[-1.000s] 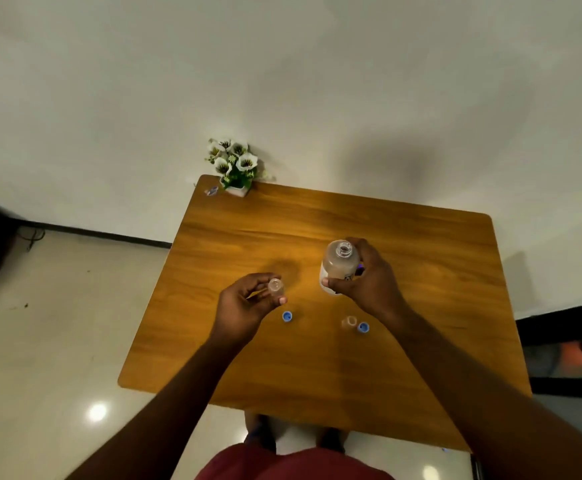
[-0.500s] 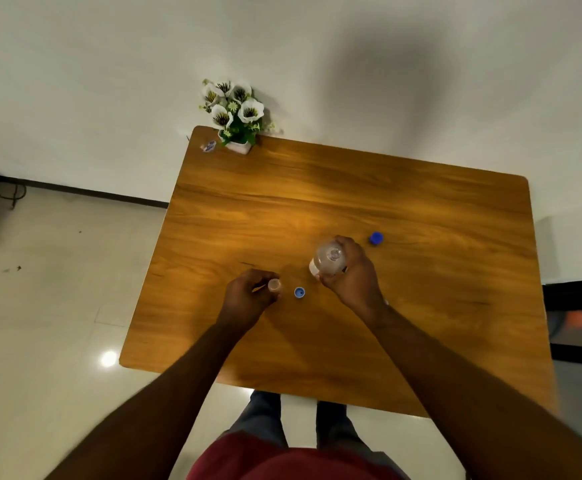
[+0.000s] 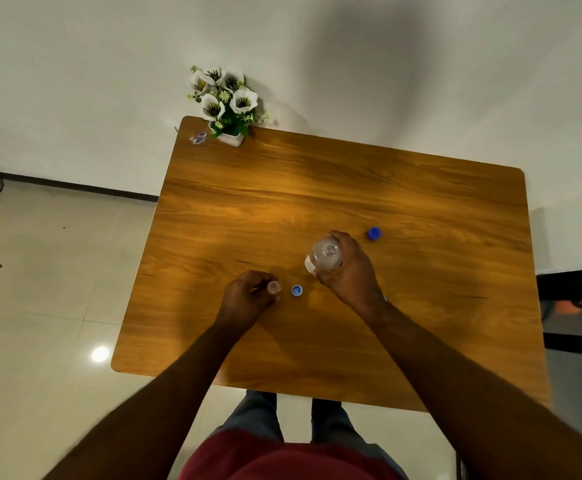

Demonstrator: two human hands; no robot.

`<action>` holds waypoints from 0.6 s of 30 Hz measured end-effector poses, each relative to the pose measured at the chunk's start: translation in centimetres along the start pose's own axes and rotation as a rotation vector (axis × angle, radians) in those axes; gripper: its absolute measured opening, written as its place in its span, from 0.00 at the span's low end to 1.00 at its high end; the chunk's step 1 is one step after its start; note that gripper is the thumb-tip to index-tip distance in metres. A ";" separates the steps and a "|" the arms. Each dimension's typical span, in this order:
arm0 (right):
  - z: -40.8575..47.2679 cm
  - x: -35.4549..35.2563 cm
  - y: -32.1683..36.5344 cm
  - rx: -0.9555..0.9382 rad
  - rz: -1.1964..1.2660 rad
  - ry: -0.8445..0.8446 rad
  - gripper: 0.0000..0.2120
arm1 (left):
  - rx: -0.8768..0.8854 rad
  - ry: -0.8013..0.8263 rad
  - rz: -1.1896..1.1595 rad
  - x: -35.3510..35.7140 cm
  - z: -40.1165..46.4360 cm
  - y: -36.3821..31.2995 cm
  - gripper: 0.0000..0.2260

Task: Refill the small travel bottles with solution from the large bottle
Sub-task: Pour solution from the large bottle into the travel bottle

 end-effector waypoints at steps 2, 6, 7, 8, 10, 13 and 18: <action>0.0 0.1 -0.1 -0.002 -0.004 0.000 0.42 | 0.002 -0.004 0.005 0.0 0.0 0.1 0.15; -0.1 0.1 0.0 -0.017 -0.008 -0.005 0.42 | 0.015 -0.008 0.011 0.0 -0.1 0.2 0.16; -0.1 0.1 0.0 -0.022 -0.006 -0.003 0.42 | 0.013 -0.007 0.010 0.0 -0.2 0.3 0.17; -0.1 0.1 0.0 -0.027 -0.006 0.003 0.42 | 0.010 -0.007 0.005 0.0 -0.2 0.4 0.18; 0.0 0.1 0.0 -0.037 -0.002 0.021 0.43 | -0.004 -0.013 -0.023 -0.1 -0.4 0.5 0.22; 0.0 0.0 -0.2 -0.057 0.016 0.062 0.46 | -0.026 -0.032 -0.049 -0.3 -1.0 0.7 0.27; 0.0 -1.2 -1.1 -0.080 0.031 0.164 0.50 | 0.005 -0.140 0.025 -1.2 -3.6 1.4 0.32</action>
Point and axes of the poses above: each hand's wrist, its own z-axis towards the middle knuckle, its own x-axis out of the palm, y = z × x, the point moved 7 cm from there along z, towards the middle knuckle, and after that the axes turned 14 degrees about -z, right-handed, at the moved point
